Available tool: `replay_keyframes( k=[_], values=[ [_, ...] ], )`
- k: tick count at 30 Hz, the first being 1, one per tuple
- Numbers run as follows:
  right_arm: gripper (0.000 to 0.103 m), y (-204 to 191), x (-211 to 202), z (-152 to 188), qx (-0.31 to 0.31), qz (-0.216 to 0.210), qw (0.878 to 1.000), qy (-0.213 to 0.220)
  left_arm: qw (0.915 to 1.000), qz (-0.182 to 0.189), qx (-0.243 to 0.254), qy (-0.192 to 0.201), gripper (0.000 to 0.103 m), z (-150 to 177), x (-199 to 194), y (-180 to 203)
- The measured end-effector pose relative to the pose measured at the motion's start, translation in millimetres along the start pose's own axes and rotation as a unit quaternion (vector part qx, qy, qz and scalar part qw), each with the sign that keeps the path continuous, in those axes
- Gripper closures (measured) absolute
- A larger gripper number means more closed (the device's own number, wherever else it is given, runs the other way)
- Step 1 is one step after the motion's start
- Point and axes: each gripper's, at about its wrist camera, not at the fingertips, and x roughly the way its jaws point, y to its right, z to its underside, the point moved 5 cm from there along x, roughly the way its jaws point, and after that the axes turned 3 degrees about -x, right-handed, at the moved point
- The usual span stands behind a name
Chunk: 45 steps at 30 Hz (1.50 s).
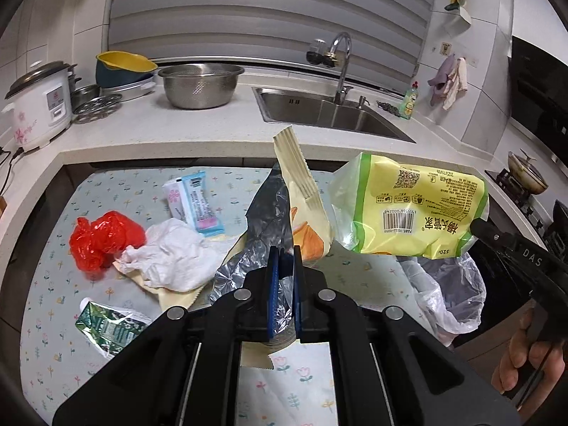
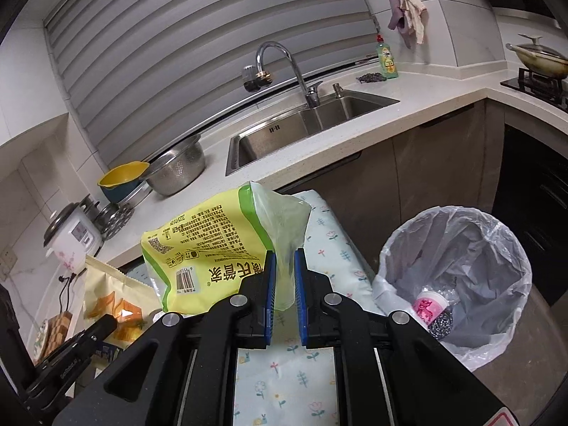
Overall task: Collect trash
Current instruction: 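Carry the wrapper and yellow-green bag in both tools over the trash bin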
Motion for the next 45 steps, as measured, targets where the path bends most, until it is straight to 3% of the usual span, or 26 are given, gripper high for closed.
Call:
replay_keyframes(
  k=[9,19,31,45],
  values=[
    [0.093,72,-32,-9,0.038,0.035,0.998,0.019,0.9984,0.035,0.043,-0.012,0.097,11,11,84],
    [0.093,138,-58,-9,0.07,0.069,0.995,0.032,0.9949,0.061,0.076,-0.028,0.097,26,24,150],
    [0.093,206,-78,-7,0.096,0.115,0.988,0.041,0.99,0.086,0.102,-0.046,0.097,36,41,208],
    [0.093,269,-80,2,0.128,0.155,0.979,0.037,0.9827,0.103,0.119,-0.098,0.096,55,97,256]
  ],
)
